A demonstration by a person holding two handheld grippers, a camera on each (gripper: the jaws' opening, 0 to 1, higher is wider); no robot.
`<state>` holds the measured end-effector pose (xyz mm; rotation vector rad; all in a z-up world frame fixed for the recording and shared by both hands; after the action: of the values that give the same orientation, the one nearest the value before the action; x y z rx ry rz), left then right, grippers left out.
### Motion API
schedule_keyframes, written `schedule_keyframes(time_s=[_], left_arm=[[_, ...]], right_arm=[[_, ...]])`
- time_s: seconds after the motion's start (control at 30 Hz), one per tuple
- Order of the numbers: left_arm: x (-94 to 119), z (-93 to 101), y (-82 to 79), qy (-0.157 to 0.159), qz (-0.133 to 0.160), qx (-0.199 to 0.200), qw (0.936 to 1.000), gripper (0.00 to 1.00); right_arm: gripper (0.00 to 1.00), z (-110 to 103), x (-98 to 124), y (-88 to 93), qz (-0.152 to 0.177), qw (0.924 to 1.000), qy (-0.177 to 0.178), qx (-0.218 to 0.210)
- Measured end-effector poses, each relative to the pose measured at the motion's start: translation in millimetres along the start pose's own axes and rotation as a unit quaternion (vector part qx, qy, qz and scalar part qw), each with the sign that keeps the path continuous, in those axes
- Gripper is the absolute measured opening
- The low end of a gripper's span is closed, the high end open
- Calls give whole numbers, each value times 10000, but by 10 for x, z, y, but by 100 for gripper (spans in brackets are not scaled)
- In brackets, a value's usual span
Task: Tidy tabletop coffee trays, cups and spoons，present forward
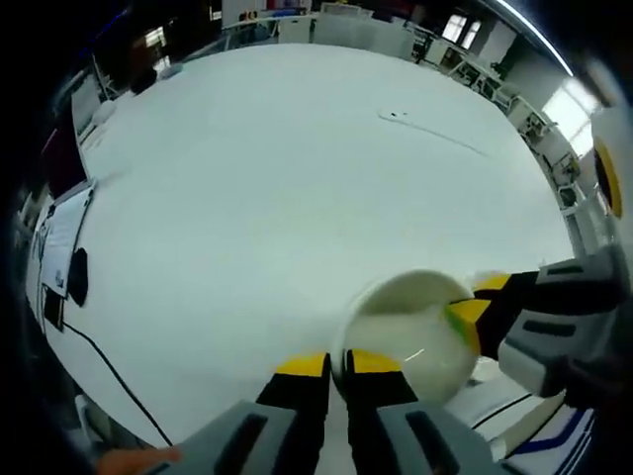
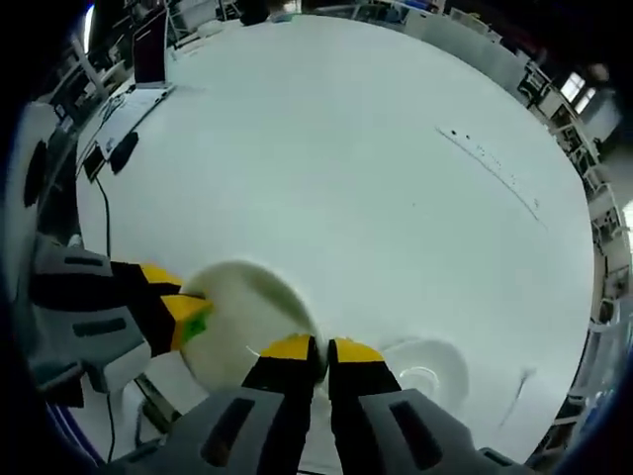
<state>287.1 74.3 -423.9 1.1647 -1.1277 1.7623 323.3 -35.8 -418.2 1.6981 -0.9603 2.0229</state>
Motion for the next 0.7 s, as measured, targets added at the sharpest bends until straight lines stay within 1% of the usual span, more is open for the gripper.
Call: schedule_keyframes(time_s=[0.07, 0.17, 0.23, 0.3, 0.47, 0.57, 0.7], left_arm=[[4, 82, 0, 43, -9, -48, 10000, 8], [12, 307, 49, 130, 14, -192, 9997, 8], [-1, 406, 74, 169, -14, -256, 9995, 8], [-7, 462, 87, 208, -20, -326, 9992, 8], [-41, 646, 124, 274, -75, -479, 9984, 8], [-72, 744, 124, 330, -139, -549, 9979, 8], [-147, 919, 152, 388, -239, -635, 9969, 8]], right_arm=[[6, 41, 41, 68, -1, 10000, 27, -56], [6, 157, 133, 229, -15, 9998, 116, -150], [6, 246, 163, 313, -44, 9997, 143, -213], [6, 322, 173, 381, -70, 9994, 147, -301], [6, 437, 214, 550, -70, 9989, 181, -433], [6, 518, 220, 612, -123, 9985, 172, -499], [6, 658, 213, 707, -181, 9980, 180, -571]])
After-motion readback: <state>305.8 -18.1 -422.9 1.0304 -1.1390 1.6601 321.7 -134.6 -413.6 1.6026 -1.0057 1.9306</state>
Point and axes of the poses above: the point that each gripper's makers call its tool centre point, and the gripper's own axes: x roughly backward along the fingers, z roughly to its right, y roughly out of its underside, the point moved 7 cm from there along x, roughly backward along the fingers, and after that the axes turned 12 degrees about x, right-handed, at the moved point
